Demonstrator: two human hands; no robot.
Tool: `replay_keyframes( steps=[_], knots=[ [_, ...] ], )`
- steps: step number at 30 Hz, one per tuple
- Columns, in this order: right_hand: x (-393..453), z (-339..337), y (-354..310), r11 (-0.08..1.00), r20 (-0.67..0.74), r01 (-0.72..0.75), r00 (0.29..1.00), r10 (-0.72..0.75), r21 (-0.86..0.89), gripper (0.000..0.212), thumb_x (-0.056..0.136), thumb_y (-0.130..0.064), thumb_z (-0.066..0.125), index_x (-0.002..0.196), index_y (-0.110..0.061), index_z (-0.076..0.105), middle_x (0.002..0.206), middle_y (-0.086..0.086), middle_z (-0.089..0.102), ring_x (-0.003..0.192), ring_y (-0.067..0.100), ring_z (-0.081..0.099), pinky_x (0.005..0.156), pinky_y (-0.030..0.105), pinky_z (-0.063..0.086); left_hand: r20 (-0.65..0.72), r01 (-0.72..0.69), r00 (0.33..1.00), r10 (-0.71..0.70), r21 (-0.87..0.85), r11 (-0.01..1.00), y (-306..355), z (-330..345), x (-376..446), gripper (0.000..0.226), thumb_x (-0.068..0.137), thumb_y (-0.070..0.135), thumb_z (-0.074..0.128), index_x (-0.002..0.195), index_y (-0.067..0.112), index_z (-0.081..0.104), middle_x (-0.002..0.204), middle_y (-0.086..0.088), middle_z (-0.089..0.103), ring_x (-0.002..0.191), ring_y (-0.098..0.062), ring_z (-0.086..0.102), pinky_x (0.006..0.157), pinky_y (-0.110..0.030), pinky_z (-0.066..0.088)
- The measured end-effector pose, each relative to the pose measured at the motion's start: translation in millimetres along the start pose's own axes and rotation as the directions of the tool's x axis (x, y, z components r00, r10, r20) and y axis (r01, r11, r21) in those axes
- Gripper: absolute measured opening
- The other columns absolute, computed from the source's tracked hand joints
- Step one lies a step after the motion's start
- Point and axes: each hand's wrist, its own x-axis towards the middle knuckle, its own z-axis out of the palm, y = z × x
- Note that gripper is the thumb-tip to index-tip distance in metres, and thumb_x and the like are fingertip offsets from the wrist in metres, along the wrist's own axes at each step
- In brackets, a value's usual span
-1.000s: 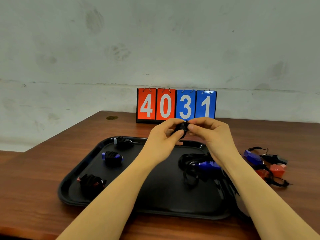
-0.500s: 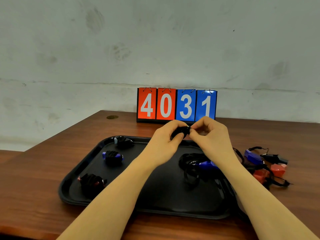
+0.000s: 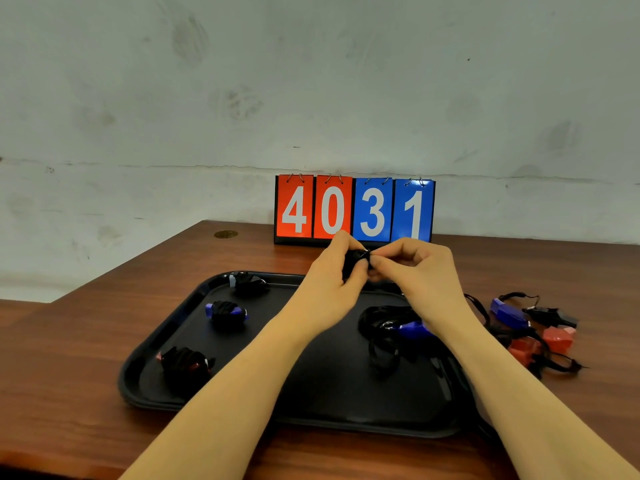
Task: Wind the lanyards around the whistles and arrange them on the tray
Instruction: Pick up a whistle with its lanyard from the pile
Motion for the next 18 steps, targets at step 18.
replay_keyframes(
  steps=[18],
  knots=[
    [-0.2,4.3,3.1,0.985,-0.076,0.047,0.995,-0.060,-0.169,0.018,0.079,-0.006,0.064,0.077,-0.023,0.060,0.078,-0.003,0.064,0.078,0.015,0.062,0.073,0.021,0.052,0.016,-0.017,1.000,0.016,0.083,0.996,0.4,3.0,-0.6,0.018,0.093,0.019,0.049,0.108,0.023,0.040,0.105,0.001,0.055,0.088,-0.007,0.056,0.065,-0.008,0.043]
  ],
)
